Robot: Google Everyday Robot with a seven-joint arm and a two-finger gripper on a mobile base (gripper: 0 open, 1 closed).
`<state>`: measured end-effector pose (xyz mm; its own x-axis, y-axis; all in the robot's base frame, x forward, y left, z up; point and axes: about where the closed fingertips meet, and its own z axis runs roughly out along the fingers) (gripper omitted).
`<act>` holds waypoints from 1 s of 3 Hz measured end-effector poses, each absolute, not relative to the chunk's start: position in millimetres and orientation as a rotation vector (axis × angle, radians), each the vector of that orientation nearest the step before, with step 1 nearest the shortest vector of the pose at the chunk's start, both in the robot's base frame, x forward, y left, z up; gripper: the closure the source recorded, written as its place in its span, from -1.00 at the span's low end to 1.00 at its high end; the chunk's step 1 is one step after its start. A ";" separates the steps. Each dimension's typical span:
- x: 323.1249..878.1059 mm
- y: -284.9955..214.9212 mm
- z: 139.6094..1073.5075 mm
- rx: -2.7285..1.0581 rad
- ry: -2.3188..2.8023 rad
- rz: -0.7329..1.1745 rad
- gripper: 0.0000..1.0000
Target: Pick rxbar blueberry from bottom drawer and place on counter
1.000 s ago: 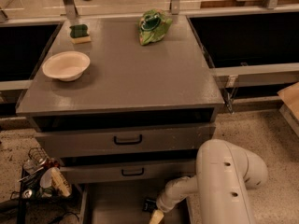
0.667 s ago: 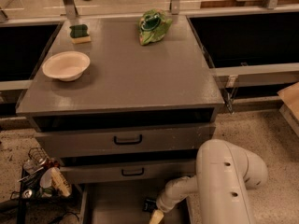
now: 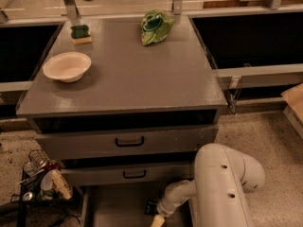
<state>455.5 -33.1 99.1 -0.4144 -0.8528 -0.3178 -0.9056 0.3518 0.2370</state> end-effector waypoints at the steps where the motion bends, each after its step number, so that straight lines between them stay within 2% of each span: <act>1: 455.5 -33.1 99.1 -1.615 2.466 0.572 -0.62; 3: 455.4 -33.1 99.0 -1.615 2.466 0.572 0.31</act>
Offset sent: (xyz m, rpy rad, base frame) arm 0.0000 0.0000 0.0000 0.0000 0.0000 0.0000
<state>455.4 -33.1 99.0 -0.4144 -0.8528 -0.3178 -0.9056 0.3517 0.2371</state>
